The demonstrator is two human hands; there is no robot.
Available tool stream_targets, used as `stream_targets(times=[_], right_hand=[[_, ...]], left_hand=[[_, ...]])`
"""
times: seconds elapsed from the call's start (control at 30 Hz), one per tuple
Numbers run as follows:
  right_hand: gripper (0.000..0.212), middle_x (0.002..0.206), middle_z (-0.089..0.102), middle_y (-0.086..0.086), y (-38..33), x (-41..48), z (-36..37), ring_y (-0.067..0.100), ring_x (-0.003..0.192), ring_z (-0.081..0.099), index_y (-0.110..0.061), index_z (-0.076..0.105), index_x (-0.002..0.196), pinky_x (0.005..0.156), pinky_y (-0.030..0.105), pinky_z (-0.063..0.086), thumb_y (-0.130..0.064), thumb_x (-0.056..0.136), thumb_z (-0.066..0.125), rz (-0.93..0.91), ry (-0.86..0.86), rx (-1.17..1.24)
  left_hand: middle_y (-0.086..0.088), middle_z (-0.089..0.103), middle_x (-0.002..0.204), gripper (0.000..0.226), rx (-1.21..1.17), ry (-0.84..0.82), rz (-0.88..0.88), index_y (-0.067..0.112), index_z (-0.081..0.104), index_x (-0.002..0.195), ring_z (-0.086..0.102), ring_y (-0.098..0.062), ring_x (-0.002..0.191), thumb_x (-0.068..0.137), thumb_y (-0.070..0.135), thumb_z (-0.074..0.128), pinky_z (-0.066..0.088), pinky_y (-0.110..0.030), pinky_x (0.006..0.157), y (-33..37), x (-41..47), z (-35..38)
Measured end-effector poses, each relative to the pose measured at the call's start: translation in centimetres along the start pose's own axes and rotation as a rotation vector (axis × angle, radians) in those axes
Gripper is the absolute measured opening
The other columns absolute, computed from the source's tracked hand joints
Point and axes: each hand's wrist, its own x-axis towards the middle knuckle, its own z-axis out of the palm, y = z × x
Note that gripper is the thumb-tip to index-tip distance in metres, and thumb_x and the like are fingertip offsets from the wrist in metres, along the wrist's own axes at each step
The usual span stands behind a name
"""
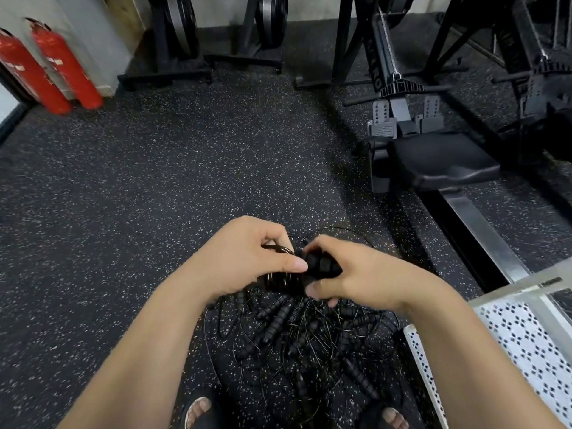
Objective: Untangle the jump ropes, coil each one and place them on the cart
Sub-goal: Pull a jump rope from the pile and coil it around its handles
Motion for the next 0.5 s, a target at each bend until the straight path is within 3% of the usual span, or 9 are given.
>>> stream_targets(times=[0.13, 0.27, 0.37, 0.5], right_hand=[[0.035, 0.102, 0.080, 0.006, -1.0, -1.1, -0.2, 0.018, 0.078, 0.075, -0.024, 0.060, 0.118, 0.087, 0.048, 0.062, -0.014, 0.093, 0.083, -0.025, -0.139, 0.008], [0.037, 0.111, 0.078, 0.022, -1.8, -2.2, -0.8, 0.015, 0.082, 0.071, -0.012, 0.060, 0.124, 0.081, 0.040, 0.061, -0.002, 0.094, 0.080, -0.053, -0.281, 0.114], [0.039, 0.118, 0.072, 0.027, -1.7, -2.9, -1.1, 0.017, 0.092, 0.072, 0.003, 0.054, 0.128, 0.078, 0.038, 0.058, 0.006, 0.096, 0.075, -0.135, -0.384, 0.275], [0.035, 0.111, 0.072, 0.020, -1.6, -3.1, -1.7, 0.030, 0.096, 0.072, 0.004, 0.055, 0.127, 0.072, 0.032, 0.056, 0.011, 0.096, 0.071, -0.297, -0.384, 0.521]], left_hand=[[0.004, 0.063, 0.067, 0.027, -0.041, -0.002, -0.003, 0.022, 0.077, 0.079, 0.054, -0.010, 0.064, 0.072, 0.039, 0.097, 0.044, -0.032, 0.067, -0.6, 0.2, -0.1], [0.004, 0.066, 0.070, 0.030, -0.134, -0.074, 0.025, 0.018, 0.076, 0.081, 0.054, -0.009, 0.066, 0.069, 0.039, 0.094, 0.042, -0.020, 0.064, -1.4, 0.4, -0.3], [0.002, 0.063, 0.069, 0.028, -0.246, -0.115, 0.036, 0.011, 0.074, 0.085, 0.049, -0.006, 0.061, 0.078, 0.033, 0.090, 0.039, -0.016, 0.059, -1.9, 0.7, -0.5], [0.008, 0.064, 0.066, 0.023, -0.269, -0.139, 0.075, 0.013, 0.071, 0.083, 0.054, -0.002, 0.054, 0.094, 0.031, 0.082, 0.043, -0.015, 0.052, -1.7, 1.1, -0.4]])
